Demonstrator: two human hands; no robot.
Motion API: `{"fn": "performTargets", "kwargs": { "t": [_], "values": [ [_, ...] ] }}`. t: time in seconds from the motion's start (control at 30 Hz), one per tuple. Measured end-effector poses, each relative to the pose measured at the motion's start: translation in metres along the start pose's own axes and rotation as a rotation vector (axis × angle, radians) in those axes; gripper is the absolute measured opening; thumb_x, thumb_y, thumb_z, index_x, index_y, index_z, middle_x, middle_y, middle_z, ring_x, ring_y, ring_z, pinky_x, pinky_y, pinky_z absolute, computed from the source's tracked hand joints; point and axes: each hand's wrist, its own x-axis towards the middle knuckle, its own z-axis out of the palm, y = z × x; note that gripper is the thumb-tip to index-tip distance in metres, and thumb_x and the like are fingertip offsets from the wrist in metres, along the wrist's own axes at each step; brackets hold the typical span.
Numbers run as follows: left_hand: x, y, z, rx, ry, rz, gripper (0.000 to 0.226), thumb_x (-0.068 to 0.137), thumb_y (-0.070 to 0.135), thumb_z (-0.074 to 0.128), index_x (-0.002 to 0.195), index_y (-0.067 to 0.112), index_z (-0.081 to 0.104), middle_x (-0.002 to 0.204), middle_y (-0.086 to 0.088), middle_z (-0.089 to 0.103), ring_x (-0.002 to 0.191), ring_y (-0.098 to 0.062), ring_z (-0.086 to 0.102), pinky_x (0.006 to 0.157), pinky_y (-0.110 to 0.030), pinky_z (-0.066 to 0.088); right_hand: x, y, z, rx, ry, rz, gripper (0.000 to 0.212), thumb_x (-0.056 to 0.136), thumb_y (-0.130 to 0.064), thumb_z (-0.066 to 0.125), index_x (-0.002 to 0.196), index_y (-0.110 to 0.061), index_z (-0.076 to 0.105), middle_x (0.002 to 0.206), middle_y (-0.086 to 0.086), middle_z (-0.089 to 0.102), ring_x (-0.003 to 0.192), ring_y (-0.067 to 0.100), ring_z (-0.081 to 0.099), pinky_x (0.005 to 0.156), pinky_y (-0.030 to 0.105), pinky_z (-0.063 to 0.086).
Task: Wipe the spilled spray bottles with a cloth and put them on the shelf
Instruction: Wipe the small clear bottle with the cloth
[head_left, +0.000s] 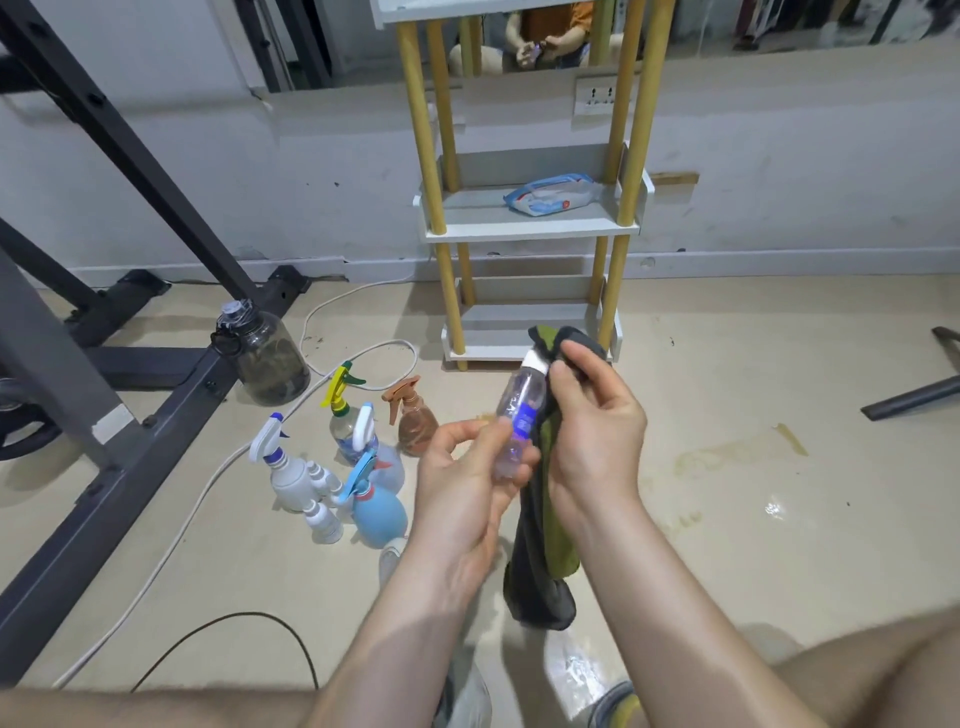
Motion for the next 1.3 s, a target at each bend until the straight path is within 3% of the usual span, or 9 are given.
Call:
{"fn": "performTargets", "kwargs": {
  "t": [0.1,0.27,0.5,0.63,0.87,1.0,1.1,1.2,1.3],
  "values": [
    [-0.001,-0.001,0.002,0.282,-0.116,0.184,0.019,0.089,0.009,0.068,0.099,0.01,0.051,0.066,-0.003,0.07,0.055,-0.012,0.063,0.059,-0.028,0.054,-0.007,0.004,0.0,-0.097,-0.053,-0.07,0.025,0.091,0.004,0.062,0.089,-0.017,0.075,0.083,-0.002,0.076,0.08,0.011,0.07,0.078,0.029,0.055],
    [0.014,0.006,-0.009,0.72,-0.193,0.368,0.046,0.083,0.06,0.051,0.121,0.036,0.06,0.088,0.007,0.075,0.088,-0.011,0.071,0.087,-0.043,0.056,-0.02,-0.005,-0.013,-0.295,-0.243,-0.202,0.03,0.089,0.008,0.061,0.084,-0.018,0.075,0.083,-0.002,0.076,0.084,0.012,0.072,0.082,0.027,0.057],
    [-0.006,0.003,0.002,1.024,-0.195,0.503,0.029,0.097,0.047,0.045,0.119,0.028,0.048,0.106,0.007,0.065,0.102,-0.012,0.058,0.085,-0.031,0.045,-0.006,-0.016,-0.011,-0.171,-0.218,-0.023,0.023,0.093,0.006,0.057,0.092,-0.011,0.073,0.08,0.002,0.074,0.078,0.017,0.069,0.076,0.031,0.057],
    [0.0,0.026,0.018,0.835,0.075,0.465,0.027,0.1,0.037,0.046,0.116,0.016,0.046,0.103,0.001,0.059,0.101,-0.018,0.052,0.083,-0.029,0.039,-0.027,-0.017,-0.001,-0.229,-0.298,-0.128,0.027,0.094,0.008,0.054,0.094,-0.012,0.073,0.082,-0.006,0.075,0.081,0.006,0.07,0.077,0.021,0.056],
    [0.007,0.038,0.01,0.577,0.162,0.324,0.058,0.067,0.078,0.042,0.101,0.031,0.051,0.096,-0.002,0.068,0.099,-0.031,0.065,0.089,-0.048,0.052,-0.064,-0.013,-0.017,-0.412,-0.413,-0.267,0.041,0.094,0.0,0.058,0.098,-0.038,0.072,0.103,-0.017,0.074,0.103,0.002,0.067,0.093,0.026,0.051],
    [-0.006,0.042,0.005,0.306,0.039,0.222,0.039,0.094,0.033,0.062,0.119,0.01,0.044,0.076,-0.007,0.064,0.054,-0.021,0.061,0.05,-0.026,0.049,-0.051,-0.016,-0.02,-0.427,-0.425,-0.2,0.065,0.09,0.011,0.051,0.136,-0.034,0.053,0.129,-0.014,0.063,0.118,0.0,0.059,0.106,0.031,0.046],
    [-0.015,0.05,0.0,0.212,-0.013,0.196,0.026,0.092,0.016,0.065,0.112,0.008,0.05,0.085,-0.013,0.066,0.053,-0.016,0.063,0.048,-0.022,0.051,-0.05,-0.011,-0.023,-0.54,-0.461,-0.199,0.072,0.088,0.009,0.052,0.147,-0.03,0.041,0.127,-0.015,0.06,0.116,0.004,0.061,0.105,0.031,0.047],
    [-0.012,0.052,-0.002,0.216,0.0,0.22,0.011,0.093,0.019,0.064,0.095,0.011,0.057,0.077,-0.012,0.06,0.047,-0.012,0.052,0.043,-0.018,0.045,-0.047,-0.012,-0.026,-0.641,-0.448,-0.254,0.062,0.087,0.004,0.063,0.141,-0.024,0.051,0.114,-0.018,0.064,0.109,0.002,0.064,0.1,0.024,0.048],
    [-0.008,0.054,-0.002,0.272,-0.051,0.246,0.015,0.095,0.022,0.061,0.087,0.011,0.057,0.065,-0.008,0.056,0.045,-0.01,0.045,0.043,-0.018,0.04,-0.031,-0.018,-0.024,-0.672,-0.537,-0.203,0.033,0.085,-0.001,0.069,0.112,-0.02,0.072,0.1,-0.012,0.075,0.098,0.006,0.069,0.097,0.037,0.052]
  ]
}}
